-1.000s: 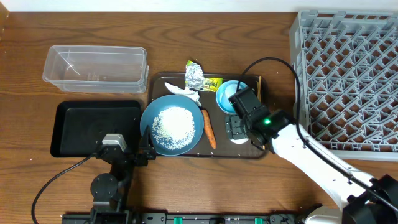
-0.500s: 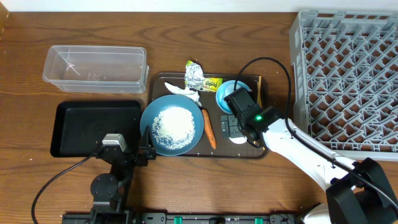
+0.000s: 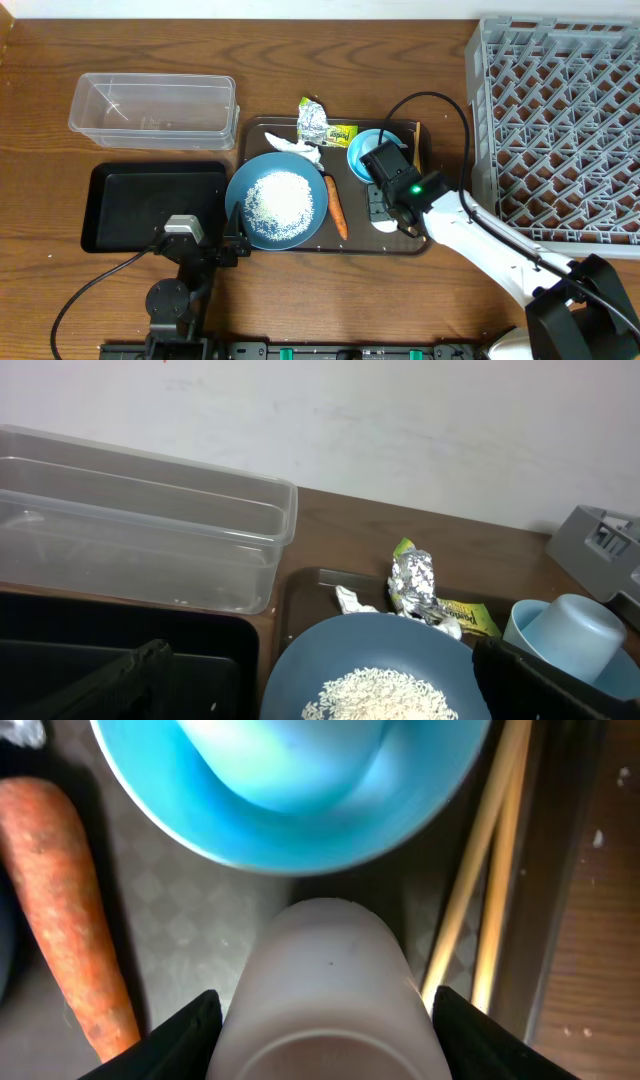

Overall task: Sort waste into correct bins and load items into the dishwasher rack
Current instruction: 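Close the right gripper on the white cup and lift it, then carry the cup into the dish rack and open the right gripper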

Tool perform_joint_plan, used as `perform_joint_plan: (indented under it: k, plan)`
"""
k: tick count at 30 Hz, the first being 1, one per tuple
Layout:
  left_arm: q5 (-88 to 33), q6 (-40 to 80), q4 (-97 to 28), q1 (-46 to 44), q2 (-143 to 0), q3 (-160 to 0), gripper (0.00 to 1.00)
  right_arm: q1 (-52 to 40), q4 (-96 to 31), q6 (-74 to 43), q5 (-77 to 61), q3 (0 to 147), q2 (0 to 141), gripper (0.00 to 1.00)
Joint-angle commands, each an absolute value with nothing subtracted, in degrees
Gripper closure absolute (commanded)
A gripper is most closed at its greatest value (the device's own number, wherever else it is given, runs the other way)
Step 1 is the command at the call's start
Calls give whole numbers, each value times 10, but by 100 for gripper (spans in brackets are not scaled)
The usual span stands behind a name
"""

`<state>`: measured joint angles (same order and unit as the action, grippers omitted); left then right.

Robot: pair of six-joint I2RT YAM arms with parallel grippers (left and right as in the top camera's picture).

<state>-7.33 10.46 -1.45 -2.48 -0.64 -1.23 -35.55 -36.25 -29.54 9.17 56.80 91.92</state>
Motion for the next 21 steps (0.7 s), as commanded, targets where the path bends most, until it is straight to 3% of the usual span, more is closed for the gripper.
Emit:
perform_joint_plan:
  k: [1,10,21]
  plan:
    - [-84,103,-34,-27,-6,-2,2,-342,-379,-302,101,599,878,50]
    - [-84,103,-33,-27,-6,-2,2,-220,-442,-258,101,692,734,46]
    - [-84,103,-34,-27,-6,-2,2,115,-419,-220,100,732,694,44]
